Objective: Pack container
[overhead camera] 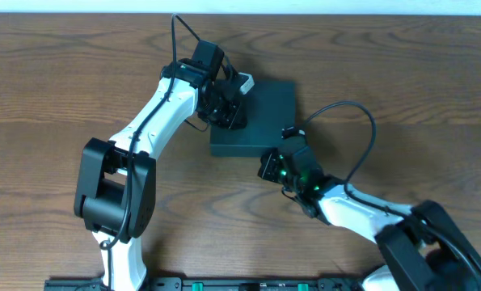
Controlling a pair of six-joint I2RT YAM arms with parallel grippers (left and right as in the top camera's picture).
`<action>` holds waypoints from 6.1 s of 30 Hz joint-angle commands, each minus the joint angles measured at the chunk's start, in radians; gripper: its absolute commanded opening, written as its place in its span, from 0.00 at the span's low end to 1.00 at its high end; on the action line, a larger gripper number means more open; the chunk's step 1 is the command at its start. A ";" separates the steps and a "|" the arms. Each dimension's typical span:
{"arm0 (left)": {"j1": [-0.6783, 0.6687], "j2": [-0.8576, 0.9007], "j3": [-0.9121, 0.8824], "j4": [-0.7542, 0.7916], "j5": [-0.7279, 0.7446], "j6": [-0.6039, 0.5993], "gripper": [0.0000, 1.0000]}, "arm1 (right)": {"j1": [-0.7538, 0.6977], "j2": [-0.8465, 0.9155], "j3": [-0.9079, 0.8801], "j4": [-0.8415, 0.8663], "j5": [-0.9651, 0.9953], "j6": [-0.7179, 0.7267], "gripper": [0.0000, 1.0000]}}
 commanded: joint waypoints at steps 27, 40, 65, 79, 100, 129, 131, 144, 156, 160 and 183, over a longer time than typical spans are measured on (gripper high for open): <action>0.101 0.030 -0.024 -0.018 -0.002 0.015 0.06 | 0.001 -0.362 0.007 -0.138 -0.127 -0.171 0.01; 0.101 0.030 -0.024 -0.019 -0.002 0.014 0.06 | -0.168 -0.379 0.007 -0.219 -0.097 -0.242 0.02; 0.101 0.030 -0.024 -0.019 -0.002 0.014 0.06 | -0.191 -0.365 0.047 -0.283 -0.141 -0.320 0.01; 0.101 0.030 -0.024 -0.016 -0.002 0.014 0.06 | -0.224 -0.138 0.048 -0.243 -0.158 -0.335 0.01; 0.103 -0.430 0.109 -0.154 -0.089 -0.009 0.06 | -0.302 -0.588 0.377 -0.794 -0.015 -0.675 0.01; 0.101 -0.695 0.108 -0.267 -0.169 -0.140 0.95 | -0.302 -0.835 0.378 -1.055 -0.022 -0.705 0.99; 0.101 -0.695 0.108 -0.267 -0.169 -0.140 0.95 | -0.302 -0.833 0.378 -1.064 -0.023 -0.705 0.99; 0.101 -0.781 0.108 -0.325 -0.306 -0.105 0.96 | -0.302 -0.829 0.378 -1.101 -0.023 -0.705 0.99; 0.122 -1.281 -0.430 -0.109 -0.546 0.017 0.96 | -0.302 -0.829 0.378 -1.101 -0.023 -0.705 0.99; 0.153 -1.448 -0.663 -0.008 -0.540 0.014 0.95 | -0.302 -0.829 0.378 -1.101 -0.023 -0.705 0.99; 0.194 -1.958 -1.322 0.184 -0.518 -0.324 0.95 | -0.302 -0.829 0.378 -1.101 -0.023 -0.705 0.99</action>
